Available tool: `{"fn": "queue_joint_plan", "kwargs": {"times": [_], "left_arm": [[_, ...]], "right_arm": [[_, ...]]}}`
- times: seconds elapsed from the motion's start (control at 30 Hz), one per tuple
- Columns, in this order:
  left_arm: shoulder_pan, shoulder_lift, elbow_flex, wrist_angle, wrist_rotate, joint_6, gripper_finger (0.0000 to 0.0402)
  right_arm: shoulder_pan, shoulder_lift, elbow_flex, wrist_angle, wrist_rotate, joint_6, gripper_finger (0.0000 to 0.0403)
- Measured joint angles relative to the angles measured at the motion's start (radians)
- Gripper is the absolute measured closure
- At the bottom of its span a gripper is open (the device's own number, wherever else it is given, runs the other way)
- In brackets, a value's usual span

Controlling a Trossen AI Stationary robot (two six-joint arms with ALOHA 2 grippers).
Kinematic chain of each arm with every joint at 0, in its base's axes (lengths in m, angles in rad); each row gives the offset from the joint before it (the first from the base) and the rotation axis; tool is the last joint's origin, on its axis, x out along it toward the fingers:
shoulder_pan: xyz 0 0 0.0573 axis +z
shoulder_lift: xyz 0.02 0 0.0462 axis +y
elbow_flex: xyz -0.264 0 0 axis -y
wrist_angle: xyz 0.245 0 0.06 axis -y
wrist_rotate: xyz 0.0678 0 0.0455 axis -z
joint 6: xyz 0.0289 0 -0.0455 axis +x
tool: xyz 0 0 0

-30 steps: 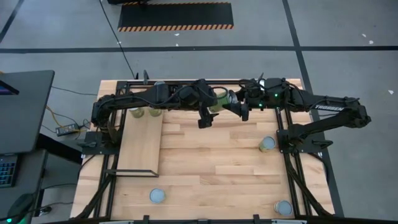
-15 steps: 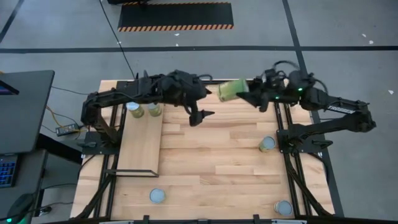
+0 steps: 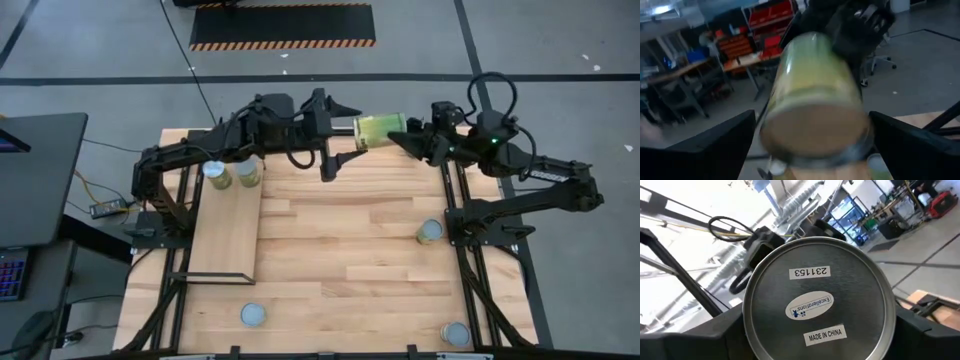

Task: Pick and place cans onto a shelf
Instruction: Put the top large canned oranges on the shelf

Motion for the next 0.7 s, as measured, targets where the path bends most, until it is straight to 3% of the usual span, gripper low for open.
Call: {"fn": "queue_joint_plan", "kwargs": {"times": [0.4,0.7], "left_arm": [[-0.007,0.001,0.0,0.07,0.063,0.013,0.0017],[-0.006,-0.001,0.002,0.07,0.054,0.02,0.0099]], "right_arm": [[-0.001,0.061,-0.001,0.126,-0.038,0.082,0.0082],[-0.001,0.084,-0.002,0.182,-0.034,0.082,0.0072]]}}
